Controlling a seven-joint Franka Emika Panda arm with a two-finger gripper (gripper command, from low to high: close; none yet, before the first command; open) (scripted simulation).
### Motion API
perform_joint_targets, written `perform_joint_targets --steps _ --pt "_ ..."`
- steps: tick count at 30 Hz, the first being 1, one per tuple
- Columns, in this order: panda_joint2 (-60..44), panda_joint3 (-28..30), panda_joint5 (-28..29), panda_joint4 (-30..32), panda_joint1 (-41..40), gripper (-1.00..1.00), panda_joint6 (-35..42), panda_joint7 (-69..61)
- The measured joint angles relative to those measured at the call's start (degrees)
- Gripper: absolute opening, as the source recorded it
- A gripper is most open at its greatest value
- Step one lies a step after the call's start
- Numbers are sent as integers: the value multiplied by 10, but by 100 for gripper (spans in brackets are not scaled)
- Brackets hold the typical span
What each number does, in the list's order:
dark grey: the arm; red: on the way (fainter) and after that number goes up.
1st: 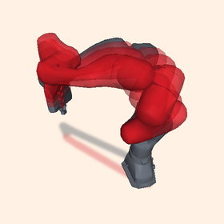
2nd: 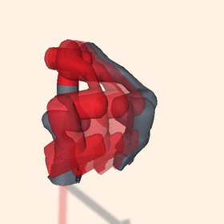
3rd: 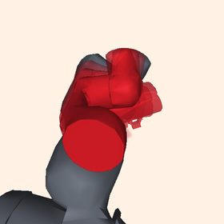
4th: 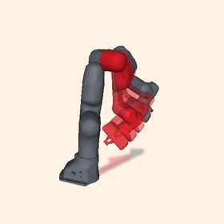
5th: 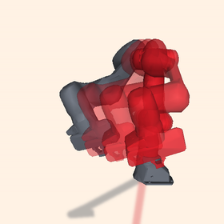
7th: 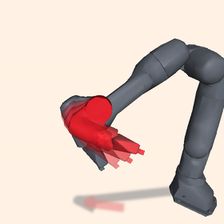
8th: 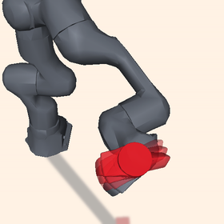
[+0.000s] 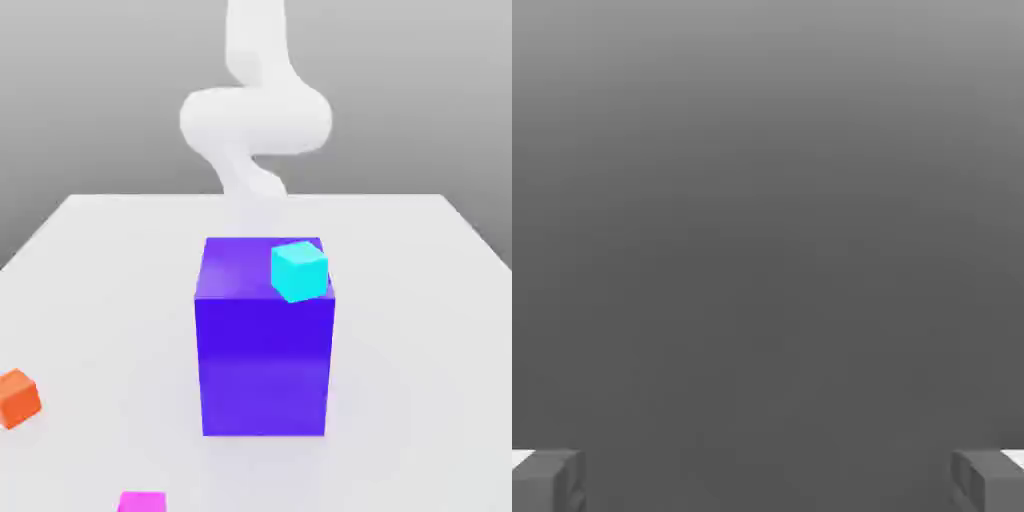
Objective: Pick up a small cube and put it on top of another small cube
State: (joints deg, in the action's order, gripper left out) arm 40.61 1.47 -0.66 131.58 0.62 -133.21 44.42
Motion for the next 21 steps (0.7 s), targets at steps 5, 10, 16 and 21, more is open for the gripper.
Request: perform_joint_targets --steps 5,10,16,21 --pt "-107 29 -17 -4 10 0 -29 -32" --pt "-211 55 -37 -8 17 0 -58 -65" --pt "-336 76 -64 -13 15 0 -91 -106" --pt "-440 83 -81 -17 1 0 -120 -137"
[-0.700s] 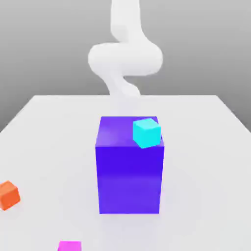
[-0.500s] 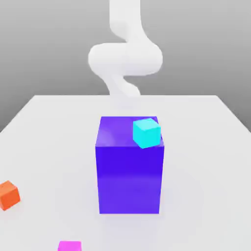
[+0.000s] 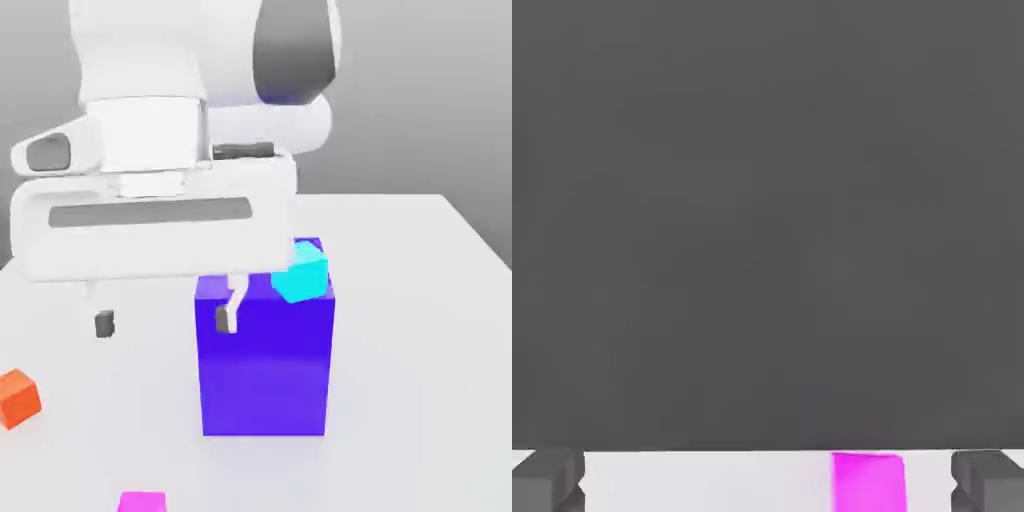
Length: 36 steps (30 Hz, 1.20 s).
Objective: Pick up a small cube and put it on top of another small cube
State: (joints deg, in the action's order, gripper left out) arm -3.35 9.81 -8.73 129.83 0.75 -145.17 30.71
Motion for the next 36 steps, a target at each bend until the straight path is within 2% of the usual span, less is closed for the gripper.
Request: perform_joint_targets --steps 8,13,14,20,25,36 --pt "-162 8 0 -5 -22 0 -48 -30" --pt "-265 -13 -20 -24 -43 0 -116 -50" --pt "-277 -17 -23 -27 -46 -100 -124 -52" --pt "-282 -19 -24 -28 -48 -100 -128 -53" --pt "-204 4 0 -10 -30 -100 -68 -37" --pt "-205 -132 102 -99 97 -100 18 -202"
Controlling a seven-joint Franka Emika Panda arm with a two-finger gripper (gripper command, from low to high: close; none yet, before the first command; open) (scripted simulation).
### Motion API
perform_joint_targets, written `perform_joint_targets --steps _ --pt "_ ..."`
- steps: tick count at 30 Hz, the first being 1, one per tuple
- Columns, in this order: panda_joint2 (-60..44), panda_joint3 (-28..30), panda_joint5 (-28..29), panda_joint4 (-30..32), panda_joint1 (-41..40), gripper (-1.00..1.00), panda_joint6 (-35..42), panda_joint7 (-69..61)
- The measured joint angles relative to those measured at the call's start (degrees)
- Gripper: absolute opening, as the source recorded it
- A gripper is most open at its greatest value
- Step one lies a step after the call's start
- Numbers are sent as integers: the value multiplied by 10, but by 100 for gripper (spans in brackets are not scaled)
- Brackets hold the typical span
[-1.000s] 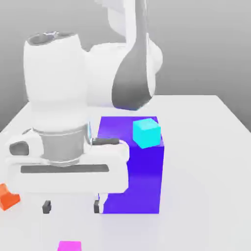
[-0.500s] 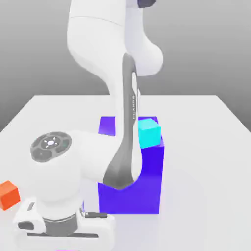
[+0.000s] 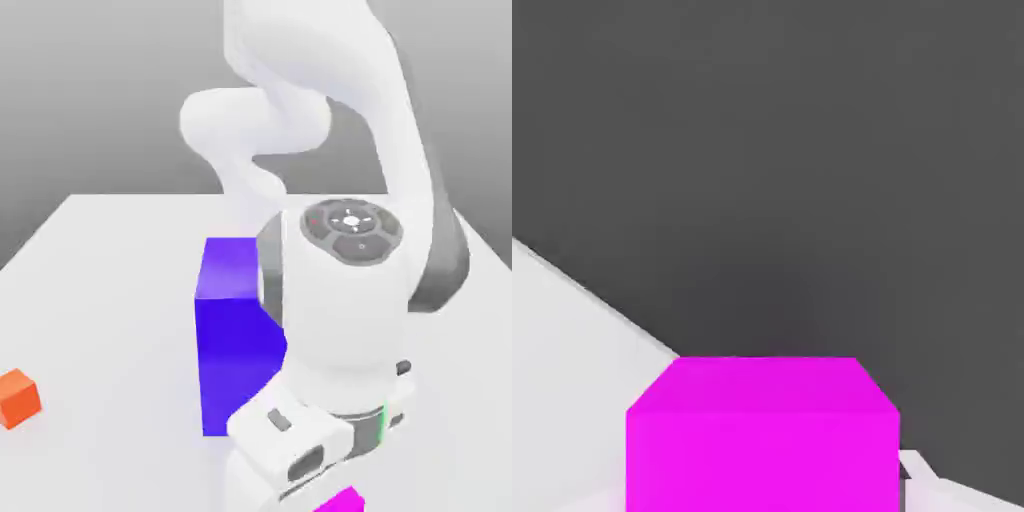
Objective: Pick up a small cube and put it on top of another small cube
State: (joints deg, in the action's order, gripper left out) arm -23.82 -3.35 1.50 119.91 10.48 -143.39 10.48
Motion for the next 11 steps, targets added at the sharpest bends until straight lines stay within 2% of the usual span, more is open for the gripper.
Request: perform_joint_targets --steps 4,7,8,11 --pt "-9 -50 34 -33 50 -100 26 -64" --pt "-69 -69 70 -68 91 -100 4 -98" --pt "-84 -69 77 -72 97 100 -7 -100" --pt "-84 -69 77 -72 97 100 -7 -100"
